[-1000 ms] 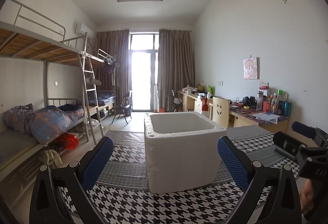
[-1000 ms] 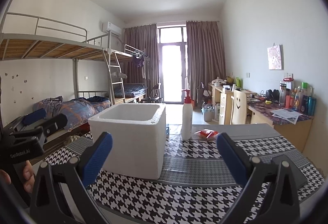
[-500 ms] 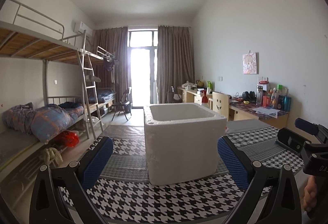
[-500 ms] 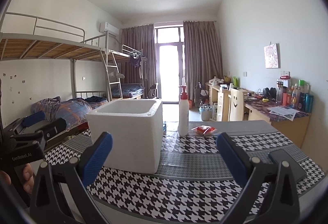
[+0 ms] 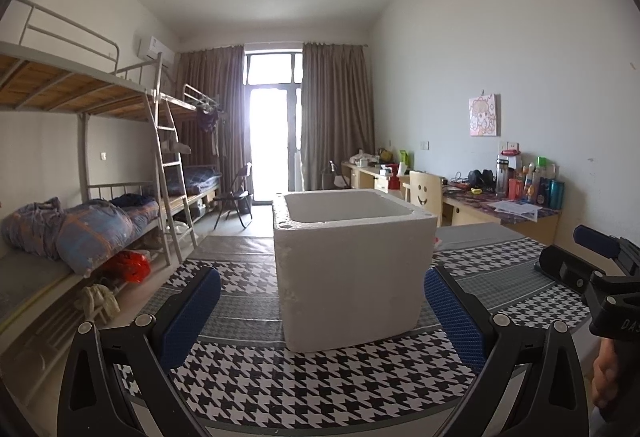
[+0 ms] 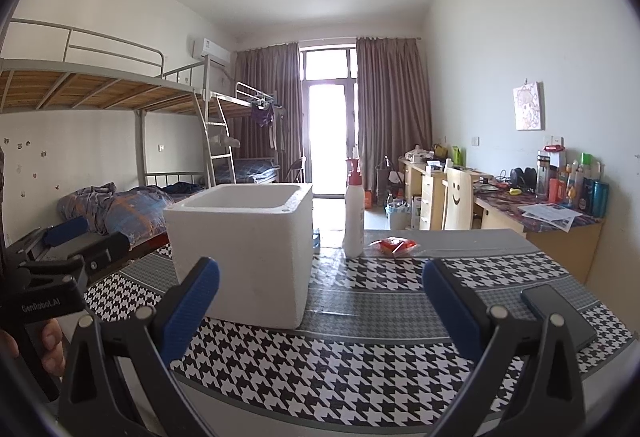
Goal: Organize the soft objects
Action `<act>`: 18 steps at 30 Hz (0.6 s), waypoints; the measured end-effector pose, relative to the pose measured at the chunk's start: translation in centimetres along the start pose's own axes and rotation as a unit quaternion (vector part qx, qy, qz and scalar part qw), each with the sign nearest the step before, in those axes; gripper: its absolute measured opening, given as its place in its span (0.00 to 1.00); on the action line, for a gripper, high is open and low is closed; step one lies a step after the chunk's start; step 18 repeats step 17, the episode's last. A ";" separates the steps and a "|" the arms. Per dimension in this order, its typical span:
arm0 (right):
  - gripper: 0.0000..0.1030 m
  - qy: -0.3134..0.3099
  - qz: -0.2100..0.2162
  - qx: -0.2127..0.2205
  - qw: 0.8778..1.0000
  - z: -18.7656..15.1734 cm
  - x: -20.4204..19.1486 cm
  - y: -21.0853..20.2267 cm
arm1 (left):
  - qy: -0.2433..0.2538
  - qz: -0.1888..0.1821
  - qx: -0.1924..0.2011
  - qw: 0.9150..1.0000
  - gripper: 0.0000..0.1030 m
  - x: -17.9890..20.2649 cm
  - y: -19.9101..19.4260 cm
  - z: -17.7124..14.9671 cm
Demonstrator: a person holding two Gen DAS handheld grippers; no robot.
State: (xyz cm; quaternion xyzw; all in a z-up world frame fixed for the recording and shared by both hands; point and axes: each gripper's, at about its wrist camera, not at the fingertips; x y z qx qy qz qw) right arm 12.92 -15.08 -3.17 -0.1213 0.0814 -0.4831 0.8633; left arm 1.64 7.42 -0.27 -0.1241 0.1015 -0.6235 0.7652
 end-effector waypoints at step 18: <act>1.00 -0.003 0.001 -0.005 1.000 0.1 0.0 -0.1 | -0.005 -0.005 -0.006 1.000 0.99 -0.3 0.2 -0.1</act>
Point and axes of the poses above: each gripper's, at about its wrist camera, not at the fingertips, and y roughly the way its jaws point, x to its right, z to its top, and after that the axes turned 8 degrees about -x, right-handed
